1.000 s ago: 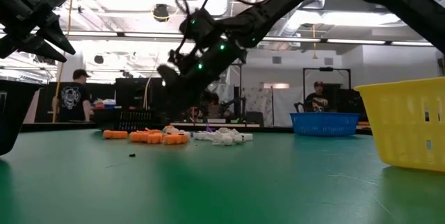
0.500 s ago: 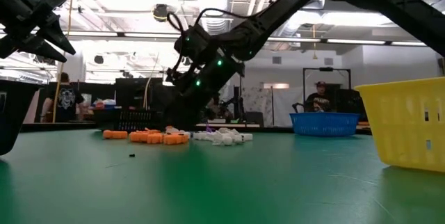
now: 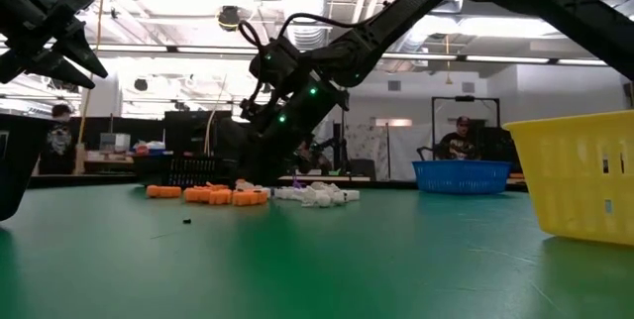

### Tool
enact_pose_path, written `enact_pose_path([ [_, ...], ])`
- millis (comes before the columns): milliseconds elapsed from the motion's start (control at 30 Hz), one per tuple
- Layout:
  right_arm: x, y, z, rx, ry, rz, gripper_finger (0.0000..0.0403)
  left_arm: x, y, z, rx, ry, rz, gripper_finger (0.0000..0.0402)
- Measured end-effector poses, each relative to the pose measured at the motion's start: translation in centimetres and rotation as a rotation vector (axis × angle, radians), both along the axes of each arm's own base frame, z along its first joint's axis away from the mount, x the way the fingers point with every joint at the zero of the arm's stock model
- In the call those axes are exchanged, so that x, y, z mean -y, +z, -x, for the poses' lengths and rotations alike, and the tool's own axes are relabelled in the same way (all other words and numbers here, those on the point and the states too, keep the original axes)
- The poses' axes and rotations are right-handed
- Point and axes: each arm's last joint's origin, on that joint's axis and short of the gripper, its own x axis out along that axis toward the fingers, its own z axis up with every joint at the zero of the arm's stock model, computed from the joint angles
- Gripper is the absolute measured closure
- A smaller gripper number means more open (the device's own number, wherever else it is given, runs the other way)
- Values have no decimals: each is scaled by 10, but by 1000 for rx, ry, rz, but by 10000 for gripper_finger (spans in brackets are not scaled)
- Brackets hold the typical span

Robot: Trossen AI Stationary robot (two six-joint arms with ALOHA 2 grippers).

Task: Sort Halloween decoration
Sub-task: Put the skull toy into the blue basket

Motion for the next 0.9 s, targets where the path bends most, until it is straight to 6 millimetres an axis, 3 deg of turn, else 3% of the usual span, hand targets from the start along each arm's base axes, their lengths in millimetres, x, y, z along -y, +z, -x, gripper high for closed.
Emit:
enact_pose_path([
  [167,0,6,2,9,-19,-24,293,0,0,0,1,2,0,258],
  [267,-2,22,6,17,-14,-27,293,0,0,0,1,3,1,258],
  [467,6,93,26,77,24,73,293,0,0,0,2,5,2,258],
  [600,12,132,55,5,38,141,292,0,0,0,2,5,2,258],
  [733,13,173,99,-124,65,155,287,0,0,0,1,4,2,258],
  [900,15,200,151,-323,28,149,288,0,0,0,2,5,1,258],
])
